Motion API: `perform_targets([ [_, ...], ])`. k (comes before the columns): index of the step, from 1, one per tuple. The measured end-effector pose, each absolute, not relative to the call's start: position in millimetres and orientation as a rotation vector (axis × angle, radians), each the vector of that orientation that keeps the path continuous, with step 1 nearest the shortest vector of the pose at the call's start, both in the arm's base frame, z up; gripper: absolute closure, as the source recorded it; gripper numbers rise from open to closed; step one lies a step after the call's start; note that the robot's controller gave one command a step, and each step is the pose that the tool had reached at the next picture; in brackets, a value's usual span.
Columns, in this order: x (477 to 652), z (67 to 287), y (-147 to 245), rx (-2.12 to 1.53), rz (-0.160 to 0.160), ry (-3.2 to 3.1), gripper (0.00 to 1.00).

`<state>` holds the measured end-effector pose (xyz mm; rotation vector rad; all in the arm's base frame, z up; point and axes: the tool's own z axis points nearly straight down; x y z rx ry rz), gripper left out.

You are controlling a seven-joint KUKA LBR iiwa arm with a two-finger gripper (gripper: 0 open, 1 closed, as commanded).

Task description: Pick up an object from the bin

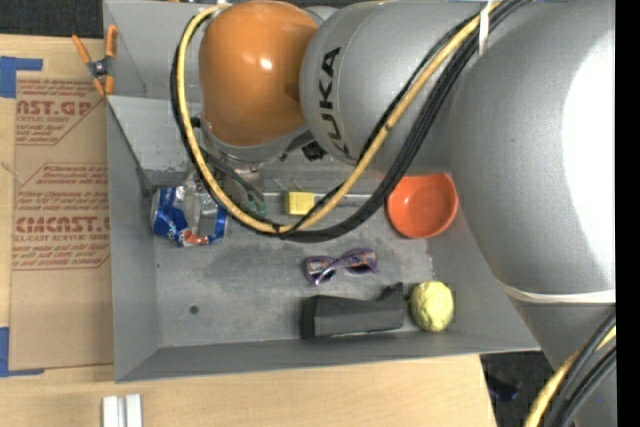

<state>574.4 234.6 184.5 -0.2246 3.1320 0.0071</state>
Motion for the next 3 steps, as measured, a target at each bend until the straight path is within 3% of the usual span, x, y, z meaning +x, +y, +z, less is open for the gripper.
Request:
perform_targets([
  [1,575.5,186.1,211.3,-0.288,0.002,3.126,1.0],
  [2,566.9,179.1,227.9,-0.562,0.004,3.087,1.0],
  [3,576.2,155.8,225.8,-1.26,0.002,2.869,0.0],
])
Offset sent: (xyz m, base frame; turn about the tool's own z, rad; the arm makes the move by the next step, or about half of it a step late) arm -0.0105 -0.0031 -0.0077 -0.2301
